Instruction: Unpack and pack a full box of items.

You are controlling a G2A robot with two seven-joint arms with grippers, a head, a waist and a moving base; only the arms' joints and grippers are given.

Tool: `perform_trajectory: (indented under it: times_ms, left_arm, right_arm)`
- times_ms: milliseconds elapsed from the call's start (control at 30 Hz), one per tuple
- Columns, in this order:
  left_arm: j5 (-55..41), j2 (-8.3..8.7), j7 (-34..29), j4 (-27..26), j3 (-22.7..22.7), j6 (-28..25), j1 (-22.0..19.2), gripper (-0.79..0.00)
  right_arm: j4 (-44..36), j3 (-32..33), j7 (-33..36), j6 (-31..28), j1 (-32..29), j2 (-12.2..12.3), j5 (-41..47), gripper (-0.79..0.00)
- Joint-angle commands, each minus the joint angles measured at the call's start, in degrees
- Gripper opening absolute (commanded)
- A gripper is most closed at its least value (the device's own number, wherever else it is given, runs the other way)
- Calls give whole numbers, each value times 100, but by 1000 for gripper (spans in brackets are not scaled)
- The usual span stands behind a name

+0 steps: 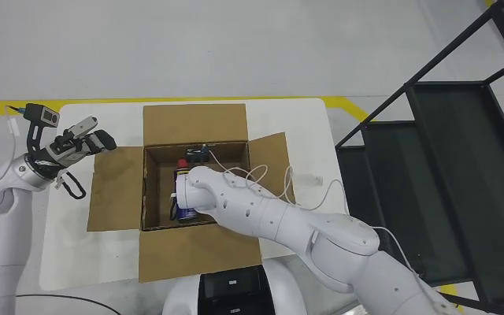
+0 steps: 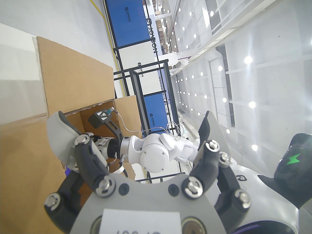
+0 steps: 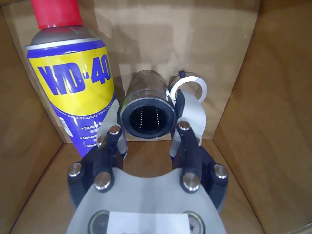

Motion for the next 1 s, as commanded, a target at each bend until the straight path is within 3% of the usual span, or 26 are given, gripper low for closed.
perform_trajectory:
  times_ms: [0,167,200,400,567,767,967]
  left_arm:
    - [0,0,0,0,0,0,0,0]
    - [0,0,0,0,0,0,0,0]
    - [0,0,0,0,0,0,0,0]
    - [0,0,0,0,0,0,0,0]
    - [0,0,0,0,0,0,0,0]
    - [0,0,0,0,0,0,0,0]
    - [0,0,0,0,0,0,0,0]
  right_arm:
    - [53,-9,-3,3,10,-29,19,-474]
    - [143,-28,-32,32,30,-97,49,-770]
    - [129,-28,-56,56,33,-105,50,-785]
    - [-148,29,-120,120,30,-43,-57,-785]
    - [-835,221,-120,120,-89,195,-288,-785]
    - [-2047,546,-119,120,-417,761,-950,-785]
    - [-3551,954,131,-129,-810,1538,-1353,-785]
